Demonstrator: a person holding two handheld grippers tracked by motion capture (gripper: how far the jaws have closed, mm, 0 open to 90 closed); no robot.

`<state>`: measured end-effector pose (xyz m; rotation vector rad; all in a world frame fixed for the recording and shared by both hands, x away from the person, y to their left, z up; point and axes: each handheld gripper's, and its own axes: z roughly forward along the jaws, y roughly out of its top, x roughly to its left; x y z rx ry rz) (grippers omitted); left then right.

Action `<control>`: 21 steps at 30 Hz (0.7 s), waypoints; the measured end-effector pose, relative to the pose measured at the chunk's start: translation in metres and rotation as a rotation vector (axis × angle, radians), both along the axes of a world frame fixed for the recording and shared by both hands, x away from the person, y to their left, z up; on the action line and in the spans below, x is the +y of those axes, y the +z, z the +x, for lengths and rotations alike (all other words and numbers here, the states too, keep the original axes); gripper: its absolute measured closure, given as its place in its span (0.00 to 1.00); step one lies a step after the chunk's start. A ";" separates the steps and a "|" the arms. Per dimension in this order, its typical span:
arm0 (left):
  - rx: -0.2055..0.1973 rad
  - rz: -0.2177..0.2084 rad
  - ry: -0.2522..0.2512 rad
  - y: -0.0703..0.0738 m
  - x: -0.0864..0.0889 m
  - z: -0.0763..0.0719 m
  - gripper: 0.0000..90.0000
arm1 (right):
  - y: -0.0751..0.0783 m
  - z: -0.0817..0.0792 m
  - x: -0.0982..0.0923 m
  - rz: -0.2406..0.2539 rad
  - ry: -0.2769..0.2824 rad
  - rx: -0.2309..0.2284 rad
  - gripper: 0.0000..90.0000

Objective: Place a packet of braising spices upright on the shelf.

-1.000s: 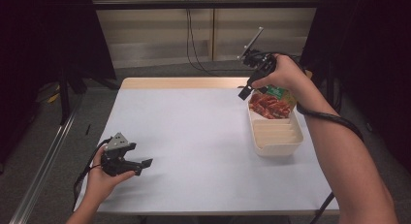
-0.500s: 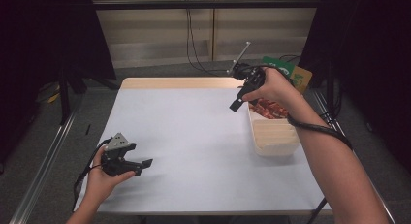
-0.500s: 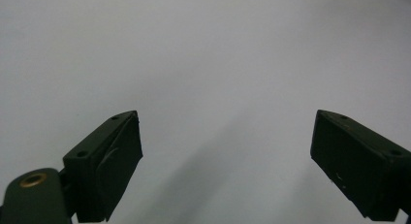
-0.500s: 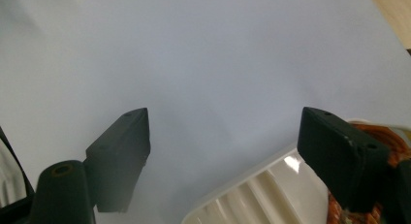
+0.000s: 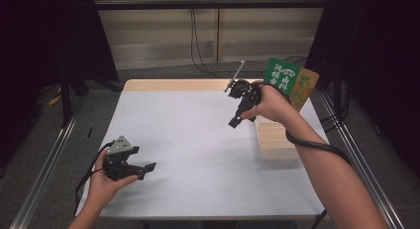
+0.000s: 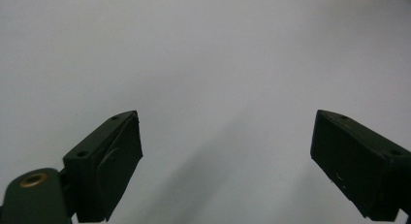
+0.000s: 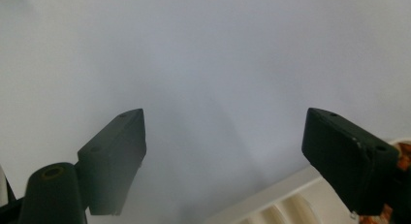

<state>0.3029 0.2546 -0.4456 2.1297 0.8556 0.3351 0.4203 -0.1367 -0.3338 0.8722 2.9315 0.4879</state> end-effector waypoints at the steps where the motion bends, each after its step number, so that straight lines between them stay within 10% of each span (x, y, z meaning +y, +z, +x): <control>1: -0.001 0.000 0.001 0.000 0.000 0.000 0.12 | -0.002 -0.002 0.002 0.004 0.005 -0.001 0.17; 21: 0.004 0.007 0.004 -0.003 -0.003 0.001 0.12 | -0.060 -0.038 0.030 0.118 0.034 -0.061 0.16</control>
